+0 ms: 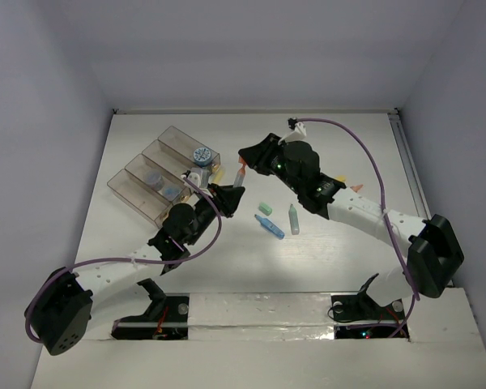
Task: Sort the stationery into containers
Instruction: Close the pen cap on the pen.
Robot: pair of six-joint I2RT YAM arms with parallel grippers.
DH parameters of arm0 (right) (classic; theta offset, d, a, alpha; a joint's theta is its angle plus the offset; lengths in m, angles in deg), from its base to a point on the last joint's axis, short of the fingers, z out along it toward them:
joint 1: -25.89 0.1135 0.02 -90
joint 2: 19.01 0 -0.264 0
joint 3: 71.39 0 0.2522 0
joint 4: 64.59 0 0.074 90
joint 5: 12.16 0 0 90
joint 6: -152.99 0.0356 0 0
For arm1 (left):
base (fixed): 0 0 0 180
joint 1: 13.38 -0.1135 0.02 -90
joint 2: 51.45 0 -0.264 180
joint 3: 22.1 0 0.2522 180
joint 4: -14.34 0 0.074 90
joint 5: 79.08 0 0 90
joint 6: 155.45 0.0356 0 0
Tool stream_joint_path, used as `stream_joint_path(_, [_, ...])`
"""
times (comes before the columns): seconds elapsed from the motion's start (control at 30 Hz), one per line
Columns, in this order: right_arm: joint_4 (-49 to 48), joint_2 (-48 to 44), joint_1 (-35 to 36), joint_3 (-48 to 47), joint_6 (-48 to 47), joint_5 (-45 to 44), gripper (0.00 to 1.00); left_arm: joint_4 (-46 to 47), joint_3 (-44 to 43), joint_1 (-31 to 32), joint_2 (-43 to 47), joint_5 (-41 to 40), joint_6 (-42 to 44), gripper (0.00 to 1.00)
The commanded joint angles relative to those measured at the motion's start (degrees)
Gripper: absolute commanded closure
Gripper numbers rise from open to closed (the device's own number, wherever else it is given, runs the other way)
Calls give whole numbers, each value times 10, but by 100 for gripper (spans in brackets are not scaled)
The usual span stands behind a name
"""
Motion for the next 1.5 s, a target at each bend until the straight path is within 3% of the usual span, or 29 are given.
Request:
stream_joint_path(0.0, [-26,-8,12,2,-8,-13,99,33,-10,3,3,-12,9,100])
stream_joint_path(0.33, [-23,-35,12,16,-23,-52,99,18,3,3,22,-20,14,100])
stream_joint_path(1.47, [-56,5,39,33,14,-13,99,39,-15,3,8,-52,22,100])
